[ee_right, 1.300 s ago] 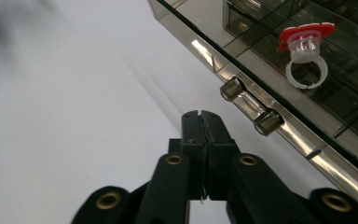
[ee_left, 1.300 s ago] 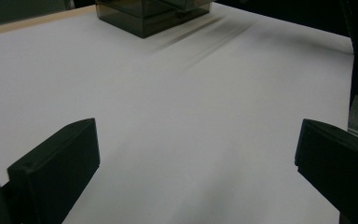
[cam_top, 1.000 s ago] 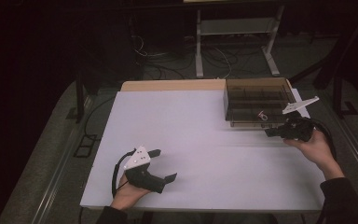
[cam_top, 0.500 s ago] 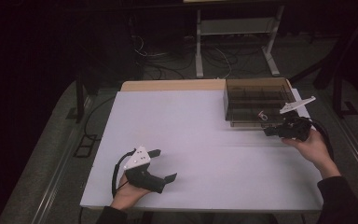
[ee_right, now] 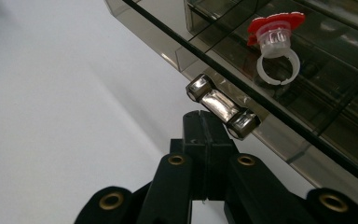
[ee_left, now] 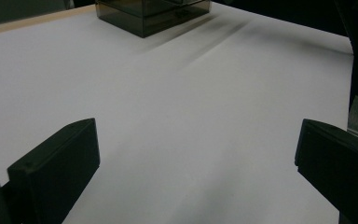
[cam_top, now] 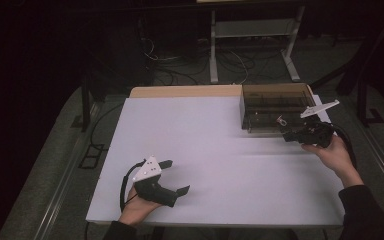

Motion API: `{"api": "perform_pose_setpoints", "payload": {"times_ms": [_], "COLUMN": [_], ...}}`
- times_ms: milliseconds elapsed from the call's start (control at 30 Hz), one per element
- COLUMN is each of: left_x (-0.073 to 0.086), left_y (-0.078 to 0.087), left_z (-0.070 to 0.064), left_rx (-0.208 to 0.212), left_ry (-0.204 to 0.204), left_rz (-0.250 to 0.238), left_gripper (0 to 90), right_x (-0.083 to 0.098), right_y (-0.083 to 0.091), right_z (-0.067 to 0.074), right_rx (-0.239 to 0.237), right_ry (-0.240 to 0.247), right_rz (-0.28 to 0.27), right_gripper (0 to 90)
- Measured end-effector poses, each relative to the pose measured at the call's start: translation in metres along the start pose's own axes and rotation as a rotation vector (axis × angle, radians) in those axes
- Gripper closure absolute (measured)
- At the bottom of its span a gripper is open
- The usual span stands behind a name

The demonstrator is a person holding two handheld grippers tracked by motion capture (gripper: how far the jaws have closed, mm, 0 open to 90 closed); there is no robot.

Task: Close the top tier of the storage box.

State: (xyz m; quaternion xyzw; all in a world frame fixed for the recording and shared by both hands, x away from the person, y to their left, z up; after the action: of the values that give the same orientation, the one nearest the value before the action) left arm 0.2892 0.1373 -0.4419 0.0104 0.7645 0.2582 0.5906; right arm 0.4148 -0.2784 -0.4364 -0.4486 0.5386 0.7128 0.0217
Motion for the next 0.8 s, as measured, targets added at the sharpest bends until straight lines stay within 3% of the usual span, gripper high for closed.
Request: {"api": "perform_pose_setpoints", "payload": {"times_ms": [800], "left_x": [0.000], "left_y": [0.000], "left_z": [0.000], "left_rx": [0.000], "left_ry": [0.000], "left_rz": [-0.004], "left_gripper": [0.0], "right_x": [-0.012], "right_y": [-0.006], "right_z": [-0.006], "right_rx": [0.022], "right_ry": [-0.004], "right_rz": [0.005], "right_gripper": [89.2]}}
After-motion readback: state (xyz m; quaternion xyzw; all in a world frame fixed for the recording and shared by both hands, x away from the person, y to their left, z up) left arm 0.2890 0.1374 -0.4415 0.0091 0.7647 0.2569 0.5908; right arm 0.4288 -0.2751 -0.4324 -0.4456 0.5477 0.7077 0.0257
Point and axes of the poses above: each handheld gripper's, and its own axes: y roughly backward along the jaws, x roughly out of its underside, z roughly to its left, the point moved 6 cm from there along -y, roughly forward along the jaws, and after that the axes turned 11 degrees about x, right-handed, at the moved point
